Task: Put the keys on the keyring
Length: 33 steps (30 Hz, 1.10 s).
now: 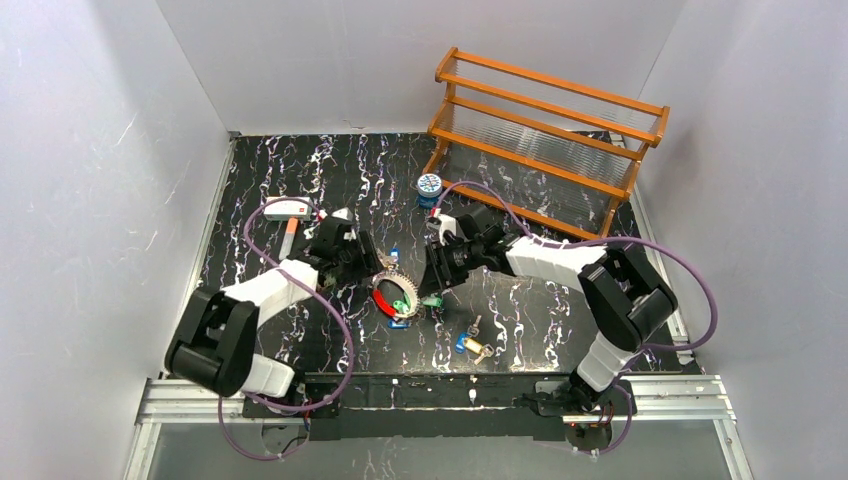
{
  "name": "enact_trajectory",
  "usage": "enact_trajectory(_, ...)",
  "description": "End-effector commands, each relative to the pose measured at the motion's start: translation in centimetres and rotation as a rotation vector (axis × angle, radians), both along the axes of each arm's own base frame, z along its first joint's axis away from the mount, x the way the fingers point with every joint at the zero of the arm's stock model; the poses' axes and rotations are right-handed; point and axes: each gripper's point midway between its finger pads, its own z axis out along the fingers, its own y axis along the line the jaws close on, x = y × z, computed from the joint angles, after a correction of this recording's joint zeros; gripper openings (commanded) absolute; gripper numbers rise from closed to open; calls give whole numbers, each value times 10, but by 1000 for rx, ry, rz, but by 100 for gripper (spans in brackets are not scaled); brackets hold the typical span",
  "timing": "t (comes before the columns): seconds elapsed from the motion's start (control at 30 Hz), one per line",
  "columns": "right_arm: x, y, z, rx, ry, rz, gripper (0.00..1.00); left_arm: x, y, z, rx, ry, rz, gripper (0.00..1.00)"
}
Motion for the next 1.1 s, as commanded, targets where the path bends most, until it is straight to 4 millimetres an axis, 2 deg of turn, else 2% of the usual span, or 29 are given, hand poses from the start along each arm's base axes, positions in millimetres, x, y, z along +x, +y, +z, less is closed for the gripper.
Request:
enact_trajectory(0.0, 27, -1, 4, -2, -49, -40, 53, -26, 22, 9, 71, 16, 11, 60)
enact_trajectory(0.2, 45, 9, -7, -16, -5, -22, 53, -67, 13, -2, -96, 60, 38, 55)
enact_trajectory(0.33, 49, 18, -13, -11, 38, 0, 52, -79, 1, -7, -232, 64, 68, 51)
enact_trajectory(0.43, 47, 20, -20, -11, 69, 8, 51, -81, -1, -13, -270, 59, 83, 48)
enact_trajectory(0.53, 39, 19, -29, -12, 118, 18, 47, -77, -4, -17, -268, 66, 80, 44)
enact_trajectory(0.67, 23, 18, -33, 18, 169, 29, 37, -62, -7, -17, -237, 62, 59, 39)
enact_trajectory(0.8, 3, 19, -36, 26, 208, 45, 28, -45, -16, -17, -210, 74, 15, 30)
enact_trajectory(0.97, -25, 26, -34, 34, 236, 83, 26, -25, -26, -18, -197, 77, -19, 29)
enact_trajectory(1.07, -29, 25, -30, 27, 220, 76, 27, -19, -27, -18, -179, 82, -30, 32)
